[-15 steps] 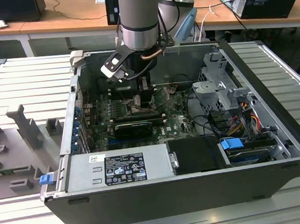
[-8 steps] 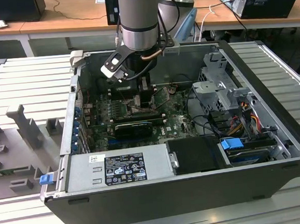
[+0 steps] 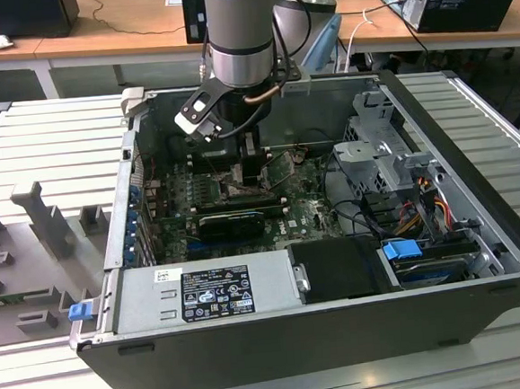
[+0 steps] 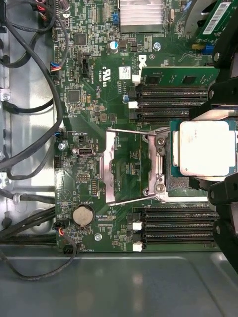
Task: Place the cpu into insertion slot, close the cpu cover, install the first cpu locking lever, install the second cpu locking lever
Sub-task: 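Place the cpu into insertion slot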
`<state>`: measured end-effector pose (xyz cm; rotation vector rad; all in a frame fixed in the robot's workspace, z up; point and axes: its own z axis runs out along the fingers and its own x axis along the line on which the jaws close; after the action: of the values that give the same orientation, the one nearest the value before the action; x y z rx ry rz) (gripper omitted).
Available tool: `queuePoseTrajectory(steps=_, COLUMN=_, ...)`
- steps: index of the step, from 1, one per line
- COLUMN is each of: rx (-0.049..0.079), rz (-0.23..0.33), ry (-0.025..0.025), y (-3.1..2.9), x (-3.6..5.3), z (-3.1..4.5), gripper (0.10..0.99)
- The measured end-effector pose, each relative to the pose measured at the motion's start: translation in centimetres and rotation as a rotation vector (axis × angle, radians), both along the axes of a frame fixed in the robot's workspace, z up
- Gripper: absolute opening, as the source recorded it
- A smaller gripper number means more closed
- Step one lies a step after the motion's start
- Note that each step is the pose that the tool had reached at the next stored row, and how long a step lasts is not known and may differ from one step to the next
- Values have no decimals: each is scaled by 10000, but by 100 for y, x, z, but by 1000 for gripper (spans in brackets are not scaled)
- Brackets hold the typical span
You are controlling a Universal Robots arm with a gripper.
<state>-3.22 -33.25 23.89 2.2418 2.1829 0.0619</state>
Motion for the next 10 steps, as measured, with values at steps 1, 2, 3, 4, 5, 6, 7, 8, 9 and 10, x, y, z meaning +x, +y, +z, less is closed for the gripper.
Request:
queuePoseTrajectory(steps=1, rx=-2, rz=-1, ry=0, y=2, x=-1, z=-1, gripper=533)
queuePoseTrajectory(steps=2, rx=-1, rz=0, ry=1, y=4, x=0, z=-3, gripper=533)
queuePoseTrajectory(steps=3, rx=-3, rz=-1, ry=1, y=8, x=-1, z=-6, gripper=533)
queuePoseTrajectory(steps=4, rx=-3, rz=-2, ry=2, y=13, x=-1, z=-10, gripper=533)
queuePoseTrajectory(steps=5, rx=0, rz=-1, ry=1, y=17, x=-1, z=-16, gripper=533)
queuePoseTrajectory(steps=6, rx=0, rz=-1, ry=1, y=22, x=-2, z=-25, gripper=533)
queuePoseTrajectory(steps=7, rx=-1, rz=0, ry=1, y=28, x=-3, z=-46, gripper=533)
queuePoseTrajectory(steps=8, rx=-1, rz=-1, ry=1, y=35, x=-5, z=-79, gripper=533)
queuePoseTrajectory(steps=9, rx=-2, rz=-1, ry=3, y=38, x=-13, z=-115, gripper=533)
queuePoseTrajectory(steps=10, rx=2, rz=2, ry=2, y=40, x=-13, z=-130, gripper=533)
